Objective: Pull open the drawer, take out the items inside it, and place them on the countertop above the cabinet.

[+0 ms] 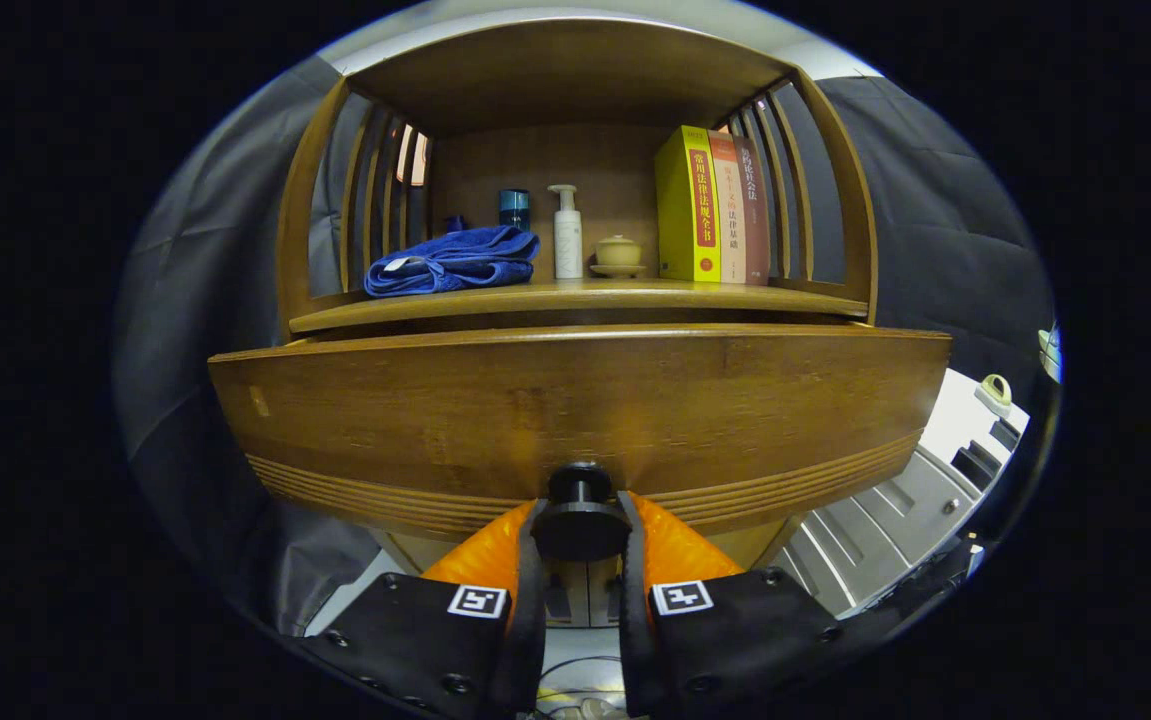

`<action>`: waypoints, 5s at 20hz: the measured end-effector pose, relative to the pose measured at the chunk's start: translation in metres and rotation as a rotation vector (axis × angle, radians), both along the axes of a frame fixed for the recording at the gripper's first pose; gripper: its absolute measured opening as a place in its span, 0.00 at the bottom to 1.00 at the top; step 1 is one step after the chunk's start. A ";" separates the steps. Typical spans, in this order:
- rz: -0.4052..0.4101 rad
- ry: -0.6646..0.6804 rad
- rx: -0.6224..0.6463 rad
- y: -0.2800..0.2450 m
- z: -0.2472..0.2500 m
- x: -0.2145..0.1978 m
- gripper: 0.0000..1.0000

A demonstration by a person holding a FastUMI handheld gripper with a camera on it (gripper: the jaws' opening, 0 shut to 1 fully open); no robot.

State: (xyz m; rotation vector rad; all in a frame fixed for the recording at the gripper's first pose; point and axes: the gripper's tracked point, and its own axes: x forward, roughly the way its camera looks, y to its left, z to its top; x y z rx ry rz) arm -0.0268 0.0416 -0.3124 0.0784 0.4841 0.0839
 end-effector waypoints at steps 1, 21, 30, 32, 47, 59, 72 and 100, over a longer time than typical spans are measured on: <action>0.004 0.002 0.003 0.000 0.002 -0.006 0.39; 0.013 0.013 0.002 -0.005 0.004 -0.048 0.45; 0.021 0.002 0.041 0.002 0.006 -0.049 0.96; 0.018 -0.034 0.040 0.002 0.016 -0.047 1.00; 0.058 -0.471 -0.016 -0.022 0.266 0.020 0.99; 0.215 0.054 -0.068 0.028 0.143 0.102 0.99; 0.182 0.574 -0.211 0.015 -0.019 0.094 0.99; 0.215 0.720 -0.091 0.024 -0.038 0.054 0.46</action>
